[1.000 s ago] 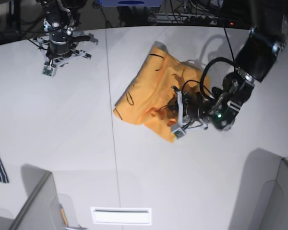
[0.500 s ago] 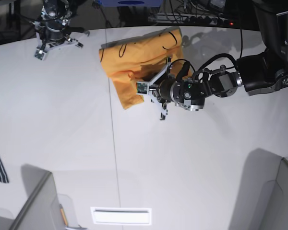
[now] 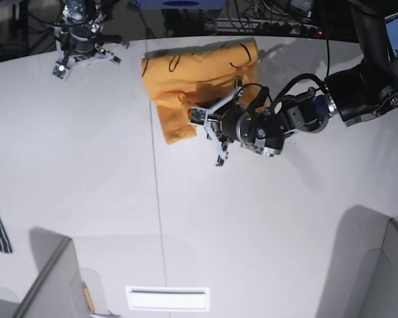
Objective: Fold the T-shirt properly
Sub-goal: 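Drag the folded shirt with the left gripper and flatten it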
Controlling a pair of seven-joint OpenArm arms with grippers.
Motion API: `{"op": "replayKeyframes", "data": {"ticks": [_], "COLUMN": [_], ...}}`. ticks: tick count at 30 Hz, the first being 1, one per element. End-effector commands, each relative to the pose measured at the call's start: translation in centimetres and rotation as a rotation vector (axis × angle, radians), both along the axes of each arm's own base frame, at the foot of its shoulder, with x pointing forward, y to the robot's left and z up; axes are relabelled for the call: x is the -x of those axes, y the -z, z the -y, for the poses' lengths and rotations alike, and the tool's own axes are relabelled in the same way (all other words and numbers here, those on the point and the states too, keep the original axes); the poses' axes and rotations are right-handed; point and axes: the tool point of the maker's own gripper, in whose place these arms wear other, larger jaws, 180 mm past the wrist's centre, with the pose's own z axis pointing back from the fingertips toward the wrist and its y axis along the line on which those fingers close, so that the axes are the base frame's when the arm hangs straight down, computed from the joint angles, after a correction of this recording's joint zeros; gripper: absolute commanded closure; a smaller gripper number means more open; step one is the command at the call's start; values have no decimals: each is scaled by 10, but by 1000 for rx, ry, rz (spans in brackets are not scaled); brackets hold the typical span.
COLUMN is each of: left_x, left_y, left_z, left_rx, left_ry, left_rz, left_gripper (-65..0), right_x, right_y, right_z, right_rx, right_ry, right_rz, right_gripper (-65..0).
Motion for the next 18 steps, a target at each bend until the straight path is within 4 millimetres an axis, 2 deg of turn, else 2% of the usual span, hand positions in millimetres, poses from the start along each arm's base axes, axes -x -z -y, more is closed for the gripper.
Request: {"op": "replayKeyframes", "data": {"ticks": [1, 6, 10, 14, 18], "left_x": [-10, -13, -35, -48, -48], "left_y": [-9, -6, -29, -37, -34], "left_z": [2, 8, 23, 22, 18], "left_rx": [12, 3, 73, 68, 38], "left_ry": [22, 76, 25, -9, -34], "left_rz": [50, 121, 170, 200, 183], "left_gripper": [0, 0, 0, 0, -247], "right_x": [-4, -2, 4, 3, 2], "right_y": [-6, -5, -4, -4, -4], "right_z": [2, 3, 3, 2, 3], "right_rx": [19, 19, 19, 19, 20], "right_ry": [-5, -5, -6, -8, -9], "right_rz": [26, 19, 6, 6, 9], "right_gripper": [0, 0, 0, 0, 0]}}
